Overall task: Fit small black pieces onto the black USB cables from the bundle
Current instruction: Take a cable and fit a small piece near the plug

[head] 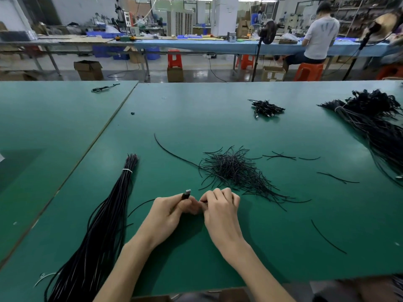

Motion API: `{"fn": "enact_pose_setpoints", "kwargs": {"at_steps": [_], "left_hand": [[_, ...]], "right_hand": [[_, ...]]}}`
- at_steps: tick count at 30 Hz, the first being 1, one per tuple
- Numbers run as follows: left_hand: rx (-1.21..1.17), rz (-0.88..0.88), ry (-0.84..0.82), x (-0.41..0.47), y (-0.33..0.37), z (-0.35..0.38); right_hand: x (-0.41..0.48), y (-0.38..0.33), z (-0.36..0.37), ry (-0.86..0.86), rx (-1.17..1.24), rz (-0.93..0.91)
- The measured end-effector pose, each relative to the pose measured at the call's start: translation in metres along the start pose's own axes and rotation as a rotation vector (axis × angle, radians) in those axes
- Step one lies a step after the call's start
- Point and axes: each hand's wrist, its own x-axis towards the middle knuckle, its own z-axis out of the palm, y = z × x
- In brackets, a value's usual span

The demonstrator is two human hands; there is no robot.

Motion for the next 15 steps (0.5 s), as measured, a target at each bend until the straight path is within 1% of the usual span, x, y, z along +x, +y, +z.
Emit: {"fn": "enact_pose_setpoints", "kwargs": {"at_steps": [2, 4, 6, 8, 9, 11, 13, 15], "left_hand": [[0.219, 0.063, 0.012, -0.002, -0.001, 0.001], [0.438, 0.162, 0.009, -0.005, -0.001, 0.005], [0.557, 0.273, -0.007, -0.005, -0.001, 0.010], [0.614, 0.325, -0.020, -0.004, 0.000, 0.014], [0.633, 0.333, -0.028, -0.003, 0.000, 0.014], [0.644, 0.303, -0.042, -0.002, -0.002, 0.014], [0.626, 0.255, -0.046, -0.004, -0.001, 0.013], [0.554, 0.204, -0.048, -0.005, 0.000, 0.011]], "right_hand": [[0.000, 0.000, 0.000, 0.036, 0.006, 0.026], [0.000, 0.001, -0.001, 0.072, 0.016, 0.043], [0.001, 0.000, -0.002, 0.113, 0.038, 0.071], [0.001, -0.002, -0.004, 0.167, 0.085, 0.048], [0.000, -0.003, -0.005, 0.199, 0.124, 0.006], [-0.002, -0.004, -0.005, 0.234, 0.183, -0.139], [-0.005, -0.005, -0.006, 0.205, 0.231, -0.271], [-0.006, -0.003, -0.009, 0.161, 0.307, -0.288]]}}
